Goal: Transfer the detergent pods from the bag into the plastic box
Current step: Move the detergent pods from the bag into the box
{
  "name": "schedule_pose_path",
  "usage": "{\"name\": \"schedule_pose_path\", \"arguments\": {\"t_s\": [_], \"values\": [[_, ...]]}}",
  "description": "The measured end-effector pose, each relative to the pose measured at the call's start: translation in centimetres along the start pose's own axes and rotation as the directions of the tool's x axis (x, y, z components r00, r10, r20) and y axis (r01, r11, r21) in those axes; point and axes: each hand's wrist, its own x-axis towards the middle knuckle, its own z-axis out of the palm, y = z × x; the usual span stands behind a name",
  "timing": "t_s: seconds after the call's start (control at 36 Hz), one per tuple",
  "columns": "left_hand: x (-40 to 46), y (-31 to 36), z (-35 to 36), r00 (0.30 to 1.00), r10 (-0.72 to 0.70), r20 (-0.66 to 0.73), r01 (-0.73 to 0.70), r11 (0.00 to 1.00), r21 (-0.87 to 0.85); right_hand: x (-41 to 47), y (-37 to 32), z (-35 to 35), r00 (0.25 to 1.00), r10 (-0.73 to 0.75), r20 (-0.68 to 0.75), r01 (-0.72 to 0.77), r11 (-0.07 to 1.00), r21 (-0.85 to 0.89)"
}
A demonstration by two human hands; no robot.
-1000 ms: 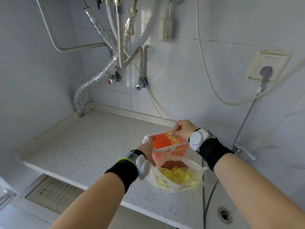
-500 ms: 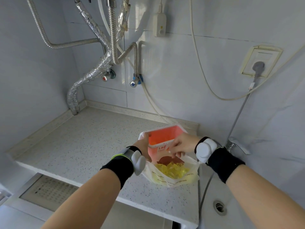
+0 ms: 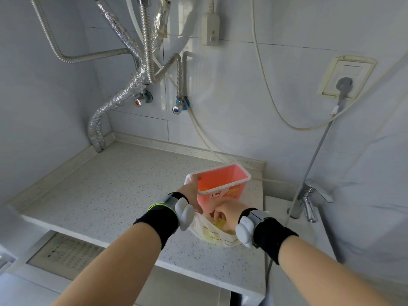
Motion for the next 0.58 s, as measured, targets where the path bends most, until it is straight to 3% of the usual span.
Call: {"name": "schedule_pose_path", "arguments": {"t_s": [0.14, 0.33, 0.5, 0.58], "values": [[0.1, 0.0, 0.0, 1.0, 0.0, 0.002, 0.0, 1.0, -0.027, -0.1, 0.6, 0.0, 0.999, 0.007, -0.042, -0.002, 0.994, 0.113], [0.0, 0.0, 0.1, 1.0, 0.004, -0.012, -0.004, 1.0, -0.014, -1.3, 1.3, -1.3, 0.986, 0.043, -0.16, 0.037, 0.885, 0.464], [0.1, 0.0, -0.1, 1.0, 0.001, 0.001, -0.001, 0.999, 0.052, -2.4, 2.1, -3.5, 0.987, 0.084, -0.134, 0.048, 0.647, 0.761], [0.0, 0.0, -0.2, 1.0, -0.005, 0.002, 0.005, 1.0, 0.025, -2.1, 2.0, -5.9, 0.965, 0.161, -0.207, 0.089, 0.54, 0.837]]}}
